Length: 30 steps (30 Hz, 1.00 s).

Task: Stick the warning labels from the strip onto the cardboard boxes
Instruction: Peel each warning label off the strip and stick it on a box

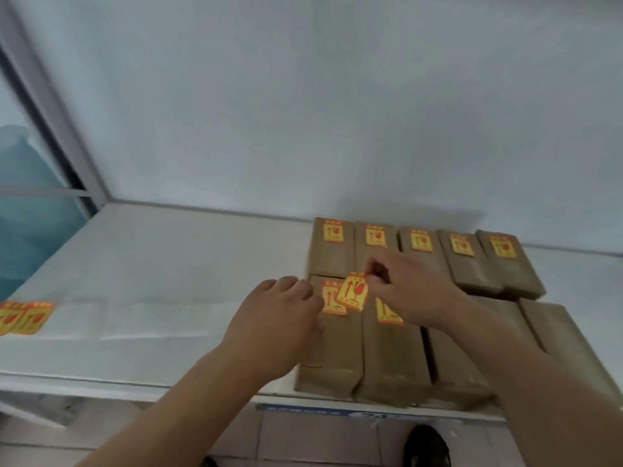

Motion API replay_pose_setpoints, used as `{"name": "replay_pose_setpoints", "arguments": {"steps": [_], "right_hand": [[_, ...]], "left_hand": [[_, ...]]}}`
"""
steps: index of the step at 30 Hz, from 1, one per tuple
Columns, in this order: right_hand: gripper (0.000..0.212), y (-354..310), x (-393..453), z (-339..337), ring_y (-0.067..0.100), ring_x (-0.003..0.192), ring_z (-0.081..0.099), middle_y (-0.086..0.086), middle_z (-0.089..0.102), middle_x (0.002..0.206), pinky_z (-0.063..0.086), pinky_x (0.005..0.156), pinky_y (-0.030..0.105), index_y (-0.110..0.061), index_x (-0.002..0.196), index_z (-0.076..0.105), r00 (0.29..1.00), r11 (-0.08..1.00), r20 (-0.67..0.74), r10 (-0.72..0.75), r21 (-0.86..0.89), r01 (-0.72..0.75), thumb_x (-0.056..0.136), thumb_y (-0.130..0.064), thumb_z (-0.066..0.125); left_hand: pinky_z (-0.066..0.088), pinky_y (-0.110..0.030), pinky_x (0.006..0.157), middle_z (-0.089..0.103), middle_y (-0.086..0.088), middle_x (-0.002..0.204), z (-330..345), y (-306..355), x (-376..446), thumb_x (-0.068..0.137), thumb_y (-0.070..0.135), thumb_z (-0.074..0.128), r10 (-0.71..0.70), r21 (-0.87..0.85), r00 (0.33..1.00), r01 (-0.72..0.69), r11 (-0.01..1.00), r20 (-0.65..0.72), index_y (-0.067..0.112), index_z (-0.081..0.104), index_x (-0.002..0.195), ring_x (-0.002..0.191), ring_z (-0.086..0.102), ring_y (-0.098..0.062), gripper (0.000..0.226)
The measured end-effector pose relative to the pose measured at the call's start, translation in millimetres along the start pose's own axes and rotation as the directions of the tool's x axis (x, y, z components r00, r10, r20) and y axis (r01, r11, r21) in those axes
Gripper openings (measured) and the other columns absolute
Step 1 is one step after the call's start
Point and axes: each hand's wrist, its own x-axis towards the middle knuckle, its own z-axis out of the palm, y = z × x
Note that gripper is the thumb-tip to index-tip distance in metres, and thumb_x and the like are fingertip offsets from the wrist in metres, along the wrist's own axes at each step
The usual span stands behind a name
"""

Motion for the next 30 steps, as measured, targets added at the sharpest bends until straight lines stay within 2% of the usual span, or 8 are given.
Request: {"name": "replay_pose_setpoints", "arguments": {"steps": [2, 6, 11, 16, 20, 25, 30], "right_hand": [[0.01, 24.2, -21.1, -12.1, 0.006, 0.071, 0.057, -0.009, 0.06, 0.081, 0.044, 0.061, 0.022, -0.029, 0.088, 0.053, 0.996, 0.998, -0.059, 0.06, 0.036, -0.058, 0.096, -0.025, 0.049], [0.009, 70.2, -55.6, -34.2, 0.009, 0.076, 0.059, -0.01, 0.061, 0.084, 0.047, 0.064, 0.027, -0.031, 0.092, 0.052, 0.976, 0.978, -0.13, 0.176, 0.132, -0.159, 0.098, -0.027, 0.047], [0.014, 114.7, -89.6, -50.6, 0.004, 0.073, 0.056, -0.012, 0.061, 0.081, 0.038, 0.061, 0.021, -0.03, 0.088, 0.053, 0.954, 0.957, -0.151, 0.258, 0.176, -0.231, 0.099, -0.025, 0.046], [0.011, 150.0, -109.6, -58.2, 0.003, 0.081, 0.058, -0.013, 0.062, 0.086, 0.039, 0.066, 0.021, -0.033, 0.09, 0.054, 0.939, 0.938, -0.141, 0.315, 0.198, -0.285, 0.098, -0.027, 0.049], [0.008, 171.0, -116.1, -64.6, 0.0, 0.082, 0.057, -0.013, 0.063, 0.089, 0.036, 0.065, 0.017, -0.03, 0.092, 0.056, 0.936, 0.933, -0.149, 0.32, 0.223, -0.283, 0.097, -0.025, 0.053], [0.006, 184.9, -110.8, -66.1, -0.001, 0.079, 0.054, -0.015, 0.06, 0.086, 0.035, 0.064, 0.015, -0.027, 0.094, 0.057, 0.947, 0.938, -0.115, 0.301, 0.217, -0.271, 0.097, -0.024, 0.053], [0.007, 194.0, -106.1, -62.5, 0.005, 0.084, 0.057, -0.012, 0.062, 0.088, 0.038, 0.068, 0.018, -0.03, 0.091, 0.058, 0.957, 0.939, -0.051, 0.285, 0.216, -0.268, 0.096, -0.026, 0.055]], "left_hand": [[0.047, -0.035, 0.082, 0.064, 0.005, 0.105, -5.6, 25.8, 15.0, 0.092, 0.039, 0.032, 0.048, -0.004, 0.999, -0.048, 0.999, -0.016, 0.024, 0.066, 0.104, 0.099, 0.059, -0.018, 0.038], [0.038, -0.034, 0.096, 0.054, 0.007, 0.124, -5.6, 72.2, 43.2, 0.099, 0.041, 0.033, 0.124, -0.028, 0.992, -0.124, 0.992, 0.014, 0.028, 0.055, 0.122, 0.116, 0.048, -0.016, 0.035], [0.034, -0.037, 0.101, 0.054, 0.005, 0.128, 7.7, 122.2, 73.3, 0.099, 0.046, 0.033, 0.199, -0.039, 0.98, -0.198, 0.979, 0.021, 0.027, 0.056, 0.123, 0.123, 0.044, -0.017, 0.038], [0.038, -0.039, 0.097, 0.057, 0.001, 0.124, 19.8, 159.2, 86.0, 0.098, 0.048, 0.033, 0.302, -0.026, 0.953, -0.302, 0.953, 0.026, 0.024, 0.059, 0.119, 0.118, 0.047, -0.02, 0.041], [0.045, -0.04, 0.093, 0.062, 0.001, 0.116, 37.3, 185.6, 88.4, 0.096, 0.053, 0.035, 0.392, -0.037, 0.92, -0.393, 0.919, -0.023, 0.023, 0.063, 0.111, 0.111, 0.053, -0.021, 0.043], [0.044, -0.04, 0.095, 0.059, 0.001, 0.119, 53.3, 202.8, 91.7, 0.094, 0.061, 0.036, 0.466, -0.05, 0.882, -0.469, 0.882, -0.066, 0.023, 0.057, 0.121, 0.112, 0.052, -0.021, 0.051], [0.046, -0.038, 0.092, 0.059, 0.002, 0.117, 58.7, 205.5, 94.6, 0.094, 0.051, 0.043, 0.49, -0.044, 0.868, -0.495, 0.868, -0.087, 0.026, 0.059, 0.117, 0.109, 0.054, -0.019, 0.038]]}}
